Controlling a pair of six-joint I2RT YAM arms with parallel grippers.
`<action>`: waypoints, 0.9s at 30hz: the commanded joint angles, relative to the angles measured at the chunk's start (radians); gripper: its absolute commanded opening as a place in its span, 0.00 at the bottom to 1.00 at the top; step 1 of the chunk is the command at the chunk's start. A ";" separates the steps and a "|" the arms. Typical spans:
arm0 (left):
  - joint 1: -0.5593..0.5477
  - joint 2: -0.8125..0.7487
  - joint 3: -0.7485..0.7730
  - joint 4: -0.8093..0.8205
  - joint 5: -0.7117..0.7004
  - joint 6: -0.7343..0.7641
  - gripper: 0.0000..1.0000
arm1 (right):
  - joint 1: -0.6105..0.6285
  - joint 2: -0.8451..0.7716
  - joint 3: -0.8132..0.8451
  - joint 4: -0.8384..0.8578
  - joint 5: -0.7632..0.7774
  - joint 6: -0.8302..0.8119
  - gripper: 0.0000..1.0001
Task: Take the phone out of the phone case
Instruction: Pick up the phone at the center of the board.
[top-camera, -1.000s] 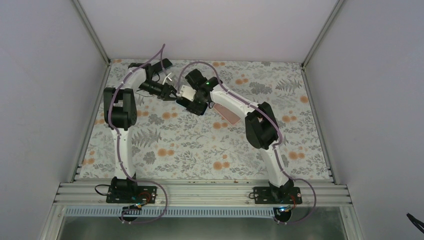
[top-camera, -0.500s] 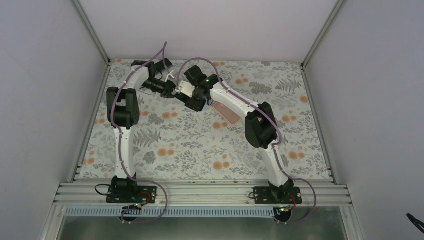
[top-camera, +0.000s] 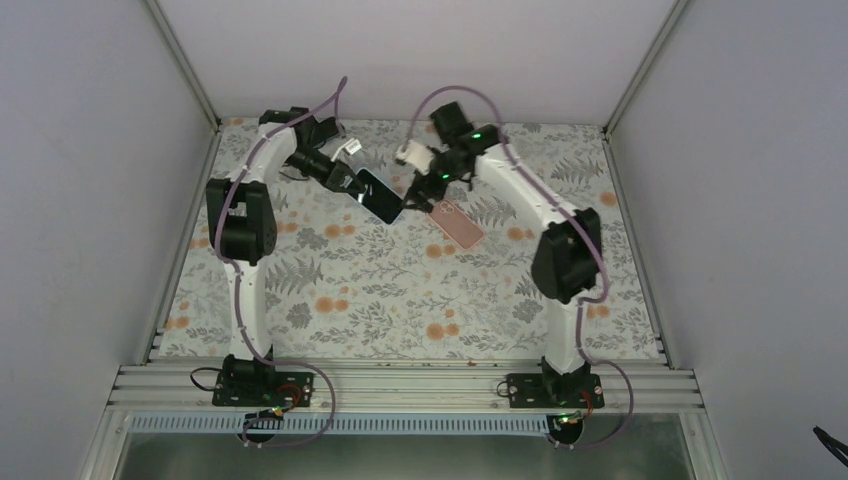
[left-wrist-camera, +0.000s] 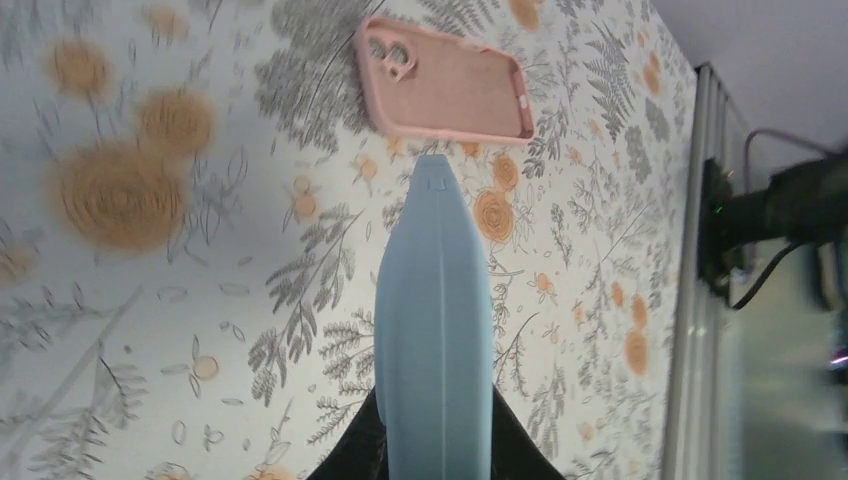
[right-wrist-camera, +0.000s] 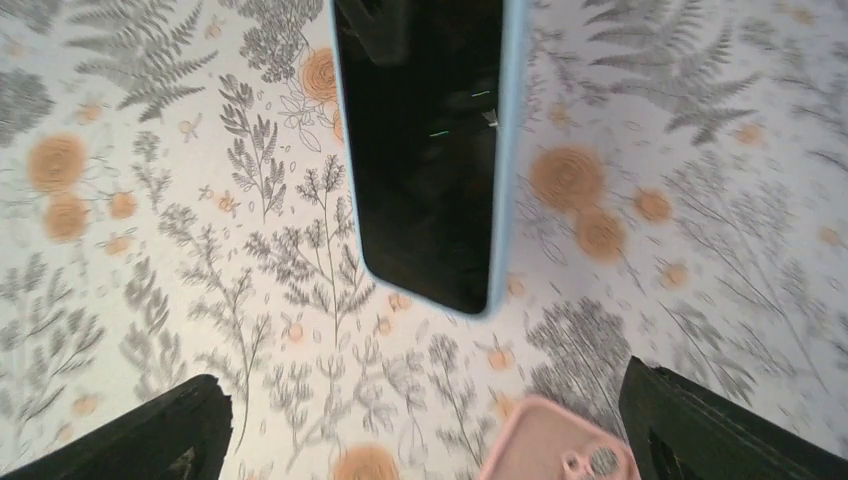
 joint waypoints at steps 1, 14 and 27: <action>-0.033 -0.209 -0.009 0.062 0.012 0.161 0.02 | -0.120 -0.117 -0.075 -0.074 -0.289 -0.106 1.00; -0.096 -0.529 -0.272 0.354 -0.029 0.196 0.02 | -0.183 -0.164 -0.188 0.070 -0.403 -0.111 0.96; -0.102 -0.533 -0.296 0.337 -0.054 0.209 0.02 | -0.216 -0.121 -0.141 0.126 -0.375 -0.098 0.91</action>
